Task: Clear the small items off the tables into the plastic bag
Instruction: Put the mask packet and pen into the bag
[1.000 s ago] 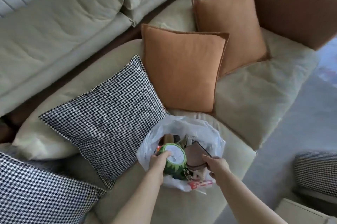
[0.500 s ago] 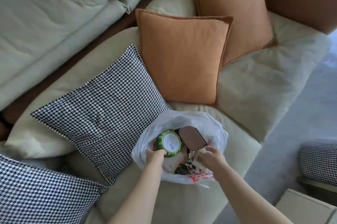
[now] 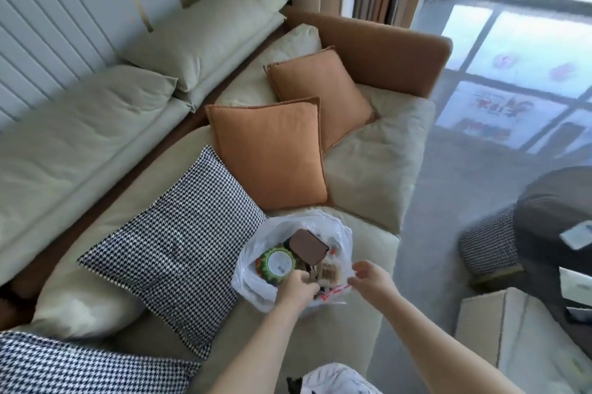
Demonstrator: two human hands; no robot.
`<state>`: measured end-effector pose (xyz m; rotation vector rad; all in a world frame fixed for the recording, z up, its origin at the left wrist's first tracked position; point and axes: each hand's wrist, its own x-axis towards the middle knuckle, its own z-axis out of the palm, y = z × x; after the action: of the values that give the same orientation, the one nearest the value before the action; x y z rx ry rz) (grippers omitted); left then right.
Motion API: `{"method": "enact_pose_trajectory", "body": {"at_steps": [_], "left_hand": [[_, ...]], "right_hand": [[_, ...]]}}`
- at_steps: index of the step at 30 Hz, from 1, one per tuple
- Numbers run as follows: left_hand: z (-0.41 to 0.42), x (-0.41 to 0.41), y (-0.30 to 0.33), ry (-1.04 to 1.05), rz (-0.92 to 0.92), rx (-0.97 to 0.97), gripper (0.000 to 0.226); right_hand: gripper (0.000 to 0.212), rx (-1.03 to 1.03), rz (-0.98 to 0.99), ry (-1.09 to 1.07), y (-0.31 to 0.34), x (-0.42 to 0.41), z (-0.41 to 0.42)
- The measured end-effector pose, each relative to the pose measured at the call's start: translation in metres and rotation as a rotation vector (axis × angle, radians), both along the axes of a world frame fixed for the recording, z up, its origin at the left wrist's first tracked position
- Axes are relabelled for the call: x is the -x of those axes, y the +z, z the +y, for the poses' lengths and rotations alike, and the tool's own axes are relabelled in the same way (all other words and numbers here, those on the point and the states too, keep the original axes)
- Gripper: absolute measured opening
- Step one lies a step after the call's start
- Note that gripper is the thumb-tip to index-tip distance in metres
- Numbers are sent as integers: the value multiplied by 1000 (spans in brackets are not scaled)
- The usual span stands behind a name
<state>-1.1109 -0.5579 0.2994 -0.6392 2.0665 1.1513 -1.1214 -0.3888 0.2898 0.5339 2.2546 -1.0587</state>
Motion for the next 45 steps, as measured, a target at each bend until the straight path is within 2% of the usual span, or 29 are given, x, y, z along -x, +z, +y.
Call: {"method": "enact_pose_trajectory", "body": {"at_steps": [3, 6, 9, 12, 20, 30, 37, 40, 45], "left_hand": [[19, -20, 23, -226, 115, 23, 20], [41, -42, 42, -328, 203, 1, 22], [67, -59, 59, -473, 225, 6, 24], [94, -72, 67, -649, 306, 111, 40], [182, -144, 74, -1051, 395, 185, 38], [273, -293, 78, -1337, 433, 57, 22], [309, -427, 75, -1546, 440, 12, 28], [321, -481, 71, -1602, 428, -10, 17], [337, -550, 58, -1704, 350, -39, 15]], "right_hand": [[42, -57, 35, -19, 26, -35, 13], [43, -92, 87, -102, 47, -69, 28], [41, -146, 122, -160, 62, -102, 47], [42, -181, 159, -229, 70, -137, 69], [36, -244, 184, -489, 78, -255, 133], [34, -285, 171, -769, 89, -450, 190], [37, -307, 120, -922, 84, -597, 203], [33, -325, 100, -1007, 78, -655, 204], [35, -307, 44, -1194, 64, -739, 202]]}}
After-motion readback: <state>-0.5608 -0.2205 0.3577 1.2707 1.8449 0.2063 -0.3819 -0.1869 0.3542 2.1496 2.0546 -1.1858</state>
